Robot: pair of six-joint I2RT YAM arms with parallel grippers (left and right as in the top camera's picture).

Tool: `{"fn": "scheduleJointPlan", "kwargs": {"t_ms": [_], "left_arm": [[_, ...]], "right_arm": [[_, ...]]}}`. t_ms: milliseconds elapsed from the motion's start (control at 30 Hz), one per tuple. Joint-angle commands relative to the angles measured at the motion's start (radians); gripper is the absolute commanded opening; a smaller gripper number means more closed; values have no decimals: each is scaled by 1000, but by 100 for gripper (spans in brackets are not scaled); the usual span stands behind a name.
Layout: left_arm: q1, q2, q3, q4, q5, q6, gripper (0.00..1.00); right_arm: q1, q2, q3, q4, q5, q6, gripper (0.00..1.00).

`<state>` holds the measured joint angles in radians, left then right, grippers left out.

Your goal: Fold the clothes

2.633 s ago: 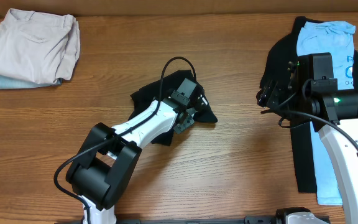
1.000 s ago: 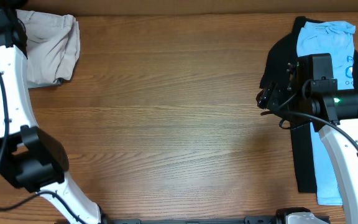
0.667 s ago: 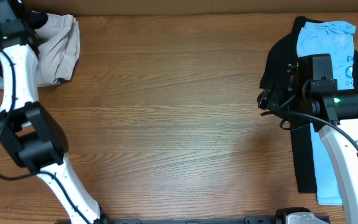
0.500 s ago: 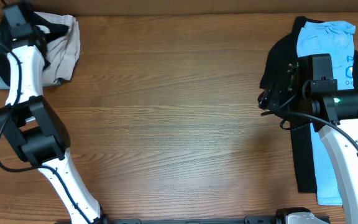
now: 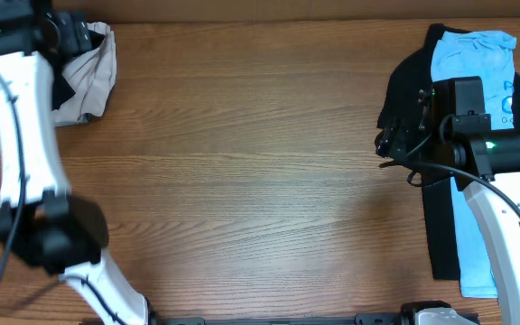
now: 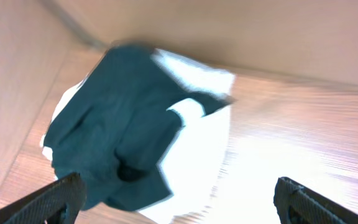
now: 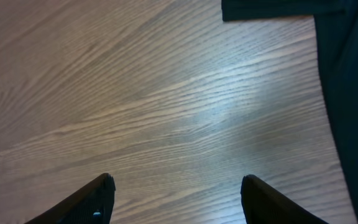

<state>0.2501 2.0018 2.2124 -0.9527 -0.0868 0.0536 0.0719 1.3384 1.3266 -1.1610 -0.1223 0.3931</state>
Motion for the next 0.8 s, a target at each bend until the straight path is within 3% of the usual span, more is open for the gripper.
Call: {"fn": "scheduleJointPlan", "kwargs": {"t_ms": [0, 133, 300, 333, 533, 767], "left_arm": [[5, -186, 51, -84, 352, -33, 100], [4, -290, 51, -206, 510, -35, 100], [4, -344, 51, -308, 531, -34, 100], [4, -346, 51, -309, 524, -34, 100], [4, -335, 50, -308, 524, -34, 100], [4, -335, 50, -307, 525, -34, 100]], "right_arm": [[-2, -40, 113, -29, 11, -56, 69], [0, -86, 243, -126, 68, -62, 69], [0, -177, 404, -289, 194, -61, 70], [0, -201, 430, -317, 201, -61, 100], [0, -352, 473, -342, 58, -19, 100], [0, -412, 473, -374, 50, -19, 100]]}}
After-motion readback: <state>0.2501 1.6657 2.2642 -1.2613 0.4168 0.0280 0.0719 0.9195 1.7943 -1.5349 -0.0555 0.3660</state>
